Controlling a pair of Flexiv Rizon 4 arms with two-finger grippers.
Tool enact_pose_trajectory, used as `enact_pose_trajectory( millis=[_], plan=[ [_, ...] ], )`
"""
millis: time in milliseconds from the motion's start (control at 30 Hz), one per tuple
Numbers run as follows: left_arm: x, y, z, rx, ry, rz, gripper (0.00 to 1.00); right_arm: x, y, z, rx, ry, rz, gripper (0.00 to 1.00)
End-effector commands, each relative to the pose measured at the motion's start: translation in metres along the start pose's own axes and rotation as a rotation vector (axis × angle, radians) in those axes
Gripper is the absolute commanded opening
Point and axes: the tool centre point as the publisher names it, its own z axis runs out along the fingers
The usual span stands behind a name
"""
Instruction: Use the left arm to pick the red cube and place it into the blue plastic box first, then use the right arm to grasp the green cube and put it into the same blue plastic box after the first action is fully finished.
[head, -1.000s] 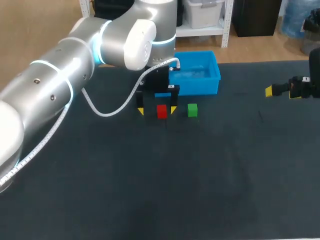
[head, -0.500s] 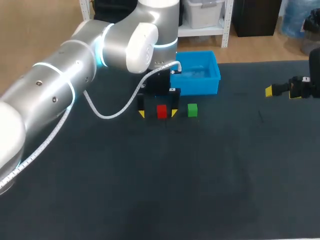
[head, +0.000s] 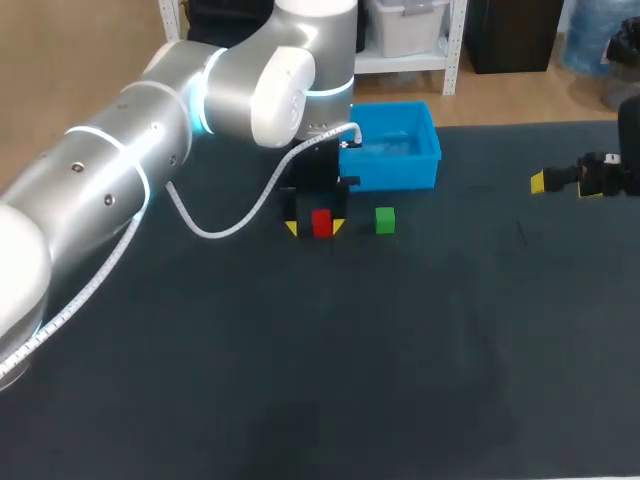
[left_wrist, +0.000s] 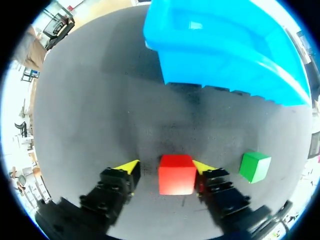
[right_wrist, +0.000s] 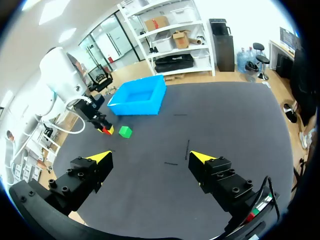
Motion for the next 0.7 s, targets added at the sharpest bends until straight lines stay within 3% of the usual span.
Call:
enact_pose_trajectory(
  millis=[33,100,700],
  plan=[
    [-0.004,-0.002,0.000,-0.003,0.005,0.001,0.18,0.000,0.000,0.001,-0.001,0.001,-0.001,1.00],
    [-0.004,-0.002,0.001,-0.003,0.004,0.002,0.00,0.000,0.000,0.001,-0.001,0.001,-0.001,1.00],
    [0.001,0.003,-0.015,0.001,-0.030,0.024,0.00,0.000,0.000,0.001,-0.001,0.001,-0.001,1.00]
  ],
)
